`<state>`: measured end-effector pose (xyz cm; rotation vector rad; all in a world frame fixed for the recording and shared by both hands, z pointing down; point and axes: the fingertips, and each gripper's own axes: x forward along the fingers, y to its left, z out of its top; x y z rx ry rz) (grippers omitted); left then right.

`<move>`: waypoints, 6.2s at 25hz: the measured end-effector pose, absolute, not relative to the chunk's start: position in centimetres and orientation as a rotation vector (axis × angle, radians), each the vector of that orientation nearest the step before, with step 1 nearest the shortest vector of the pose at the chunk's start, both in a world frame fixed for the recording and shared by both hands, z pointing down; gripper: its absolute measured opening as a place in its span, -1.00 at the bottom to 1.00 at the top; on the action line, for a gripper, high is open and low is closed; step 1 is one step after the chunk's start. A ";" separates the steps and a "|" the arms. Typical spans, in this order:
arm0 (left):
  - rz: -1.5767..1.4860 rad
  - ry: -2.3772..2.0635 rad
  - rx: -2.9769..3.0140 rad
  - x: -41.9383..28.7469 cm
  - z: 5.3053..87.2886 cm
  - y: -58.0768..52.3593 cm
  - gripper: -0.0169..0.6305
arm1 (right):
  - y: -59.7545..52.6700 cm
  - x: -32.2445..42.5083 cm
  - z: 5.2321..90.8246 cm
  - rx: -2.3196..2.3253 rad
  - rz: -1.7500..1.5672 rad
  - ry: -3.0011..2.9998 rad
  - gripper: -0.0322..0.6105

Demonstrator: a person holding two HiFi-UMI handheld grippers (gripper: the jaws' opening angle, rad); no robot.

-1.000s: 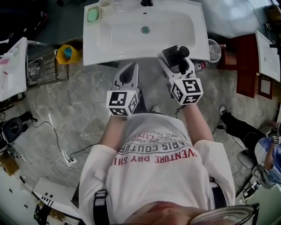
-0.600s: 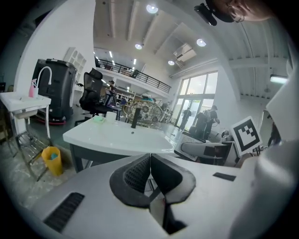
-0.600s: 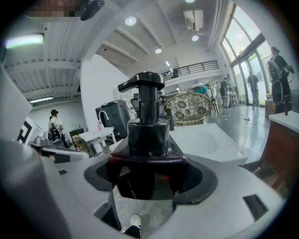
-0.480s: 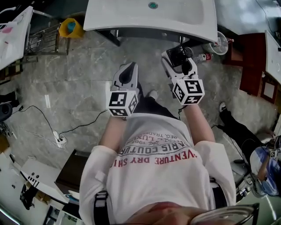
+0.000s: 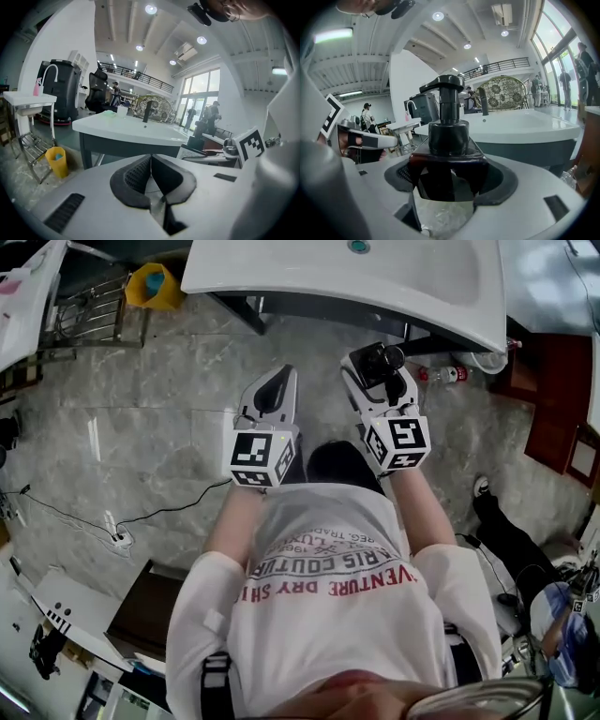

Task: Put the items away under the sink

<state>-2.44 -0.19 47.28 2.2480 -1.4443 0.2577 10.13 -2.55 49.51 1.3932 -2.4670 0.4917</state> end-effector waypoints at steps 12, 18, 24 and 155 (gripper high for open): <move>0.211 -1.488 2.379 -5.4 66.4 -5.8 -0.88 | -8.5 6.2 69.8 1.429 0.413 -2.518 0.23; 0.164 -1.500 2.401 -6.0 73.1 -7.1 -0.88 | -10.8 6.0 76.1 1.448 0.362 -2.517 0.23; 0.087 -1.511 2.416 -6.0 76.0 -8.0 -0.88 | -13.0 6.3 79.4 1.454 0.356 -2.493 0.23; 0.079 -1.378 2.568 3.0 22.0 -5.1 -0.88 | -5.9 13.2 22.7 1.789 0.251 -2.427 -0.82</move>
